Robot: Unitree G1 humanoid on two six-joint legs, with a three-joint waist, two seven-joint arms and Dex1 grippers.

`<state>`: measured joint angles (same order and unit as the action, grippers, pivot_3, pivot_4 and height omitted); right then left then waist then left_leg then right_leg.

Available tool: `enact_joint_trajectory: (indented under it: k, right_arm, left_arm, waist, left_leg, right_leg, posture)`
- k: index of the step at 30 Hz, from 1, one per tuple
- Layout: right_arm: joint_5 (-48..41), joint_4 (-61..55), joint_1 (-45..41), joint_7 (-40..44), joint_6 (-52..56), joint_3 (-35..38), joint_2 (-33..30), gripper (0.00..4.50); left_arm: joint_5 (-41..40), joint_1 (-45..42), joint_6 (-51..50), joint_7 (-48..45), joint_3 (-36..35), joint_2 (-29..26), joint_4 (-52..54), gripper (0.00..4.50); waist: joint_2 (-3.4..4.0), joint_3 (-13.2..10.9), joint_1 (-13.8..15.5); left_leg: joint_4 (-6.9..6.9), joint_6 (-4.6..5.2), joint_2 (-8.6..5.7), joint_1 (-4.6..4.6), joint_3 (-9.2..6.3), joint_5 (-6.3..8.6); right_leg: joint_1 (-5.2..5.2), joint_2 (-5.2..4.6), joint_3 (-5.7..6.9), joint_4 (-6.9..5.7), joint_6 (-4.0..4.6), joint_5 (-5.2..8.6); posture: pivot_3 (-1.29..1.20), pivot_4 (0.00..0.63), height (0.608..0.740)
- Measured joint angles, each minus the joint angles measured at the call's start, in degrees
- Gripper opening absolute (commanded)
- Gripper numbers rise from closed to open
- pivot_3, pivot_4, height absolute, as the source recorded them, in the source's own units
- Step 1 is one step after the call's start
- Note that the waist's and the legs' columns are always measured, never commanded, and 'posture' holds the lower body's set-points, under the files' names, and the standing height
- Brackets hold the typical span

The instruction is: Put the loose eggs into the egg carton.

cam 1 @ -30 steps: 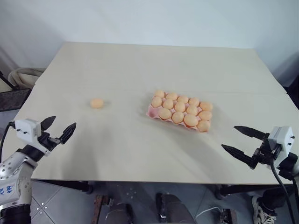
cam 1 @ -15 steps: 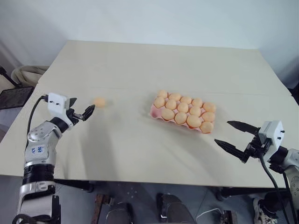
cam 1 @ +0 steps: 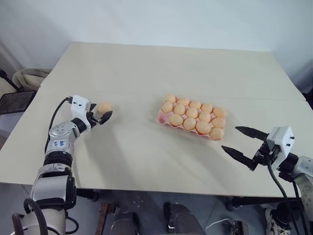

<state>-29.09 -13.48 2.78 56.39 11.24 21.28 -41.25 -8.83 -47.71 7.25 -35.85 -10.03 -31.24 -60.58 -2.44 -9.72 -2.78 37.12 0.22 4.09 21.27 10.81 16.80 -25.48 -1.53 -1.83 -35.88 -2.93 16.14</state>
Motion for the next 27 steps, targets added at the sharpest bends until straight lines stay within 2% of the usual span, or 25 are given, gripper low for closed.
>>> enact_joint_trajectory:
  k: [7, 11, 16, 19, 23, 27]
  right_arm:
    - [0.0, -0.1, -0.2, -0.5, 0.2, -0.7, 0.0, 4.46]
    - [0.2, -0.1, -0.3, -0.9, 0.2, -0.7, 0.0, 4.50]
    - [0.2, -0.7, -0.3, -1.2, 0.4, -0.7, -0.1, 4.50]
    - [0.1, -1.3, 0.1, -1.3, 0.6, -0.7, -0.1, 4.50]
    - [-0.2, -2.2, 1.0, -1.4, 1.3, -0.4, -0.7, 4.50]
    - [-0.7, -2.7, 1.8, -1.4, 1.4, 0.3, -0.9, 4.50]
  left_arm:
    - [2.1, -4.7, 1.9, 0.7, 0.0, 1.3, -8.0, 4.50]
    - [3.0, -5.6, 2.0, 0.7, 0.0, 1.7, -10.1, 3.60]
    - [3.3, -5.9, 2.2, 0.7, -0.1, 2.1, -10.3, 1.95]
    - [3.4, -5.9, 3.1, -0.3, -0.1, 2.2, -10.3, 1.47]
    - [3.2, -6.3, 5.2, -6.5, 0.0, 2.5, -9.3, 1.39]
    - [1.5, -9.4, 3.3, -17.2, 0.8, 4.6, -3.8, 1.39]
  waist:
    - [0.00, 0.0, 0.1]
    - [-0.01, 0.0, 0.2]
    - [-0.01, 0.0, 0.4]
    - [-0.01, 0.0, 0.6]
    - [-0.02, 0.0, 1.1]
    - [-0.08, 0.0, 1.5]
  left_leg:
    - [0.05, 0.02, -0.05, 0.00, 0.03, 0.00]
    - [0.05, 0.03, -0.04, 0.00, 0.05, 0.00]
    - [0.06, 0.02, -0.04, -0.01, 0.06, 0.00]
    - [0.07, 0.02, -0.05, -0.01, 0.06, 0.00]
    - [0.08, 0.02, -0.10, 0.00, 0.10, 0.00]
    - [0.16, 0.07, -0.26, 0.09, 0.06, 0.01]
  right_leg:
    - [0.00, 0.01, 0.08, -0.03, -0.03, -0.01]
    - [-0.01, 0.01, 0.11, -0.03, -0.04, -0.02]
    - [-0.01, 0.02, 0.12, -0.05, -0.04, -0.02]
    - [-0.01, 0.03, 0.12, -0.06, -0.04, -0.02]
    - [-0.01, 0.03, 0.16, -0.06, -0.04, -0.02]
    - [-0.01, -0.01, 0.37, -0.04, -0.06, -0.03]
  posture:
    - [0.00, 0.150, 0.740]
    - [0.00, 0.150, 0.740]
    - [0.00, 0.150, 0.740]
    - [0.00, 0.150, 0.740]
    - [0.00, 0.150, 0.740]
    - [0.00, 0.150, 0.740]
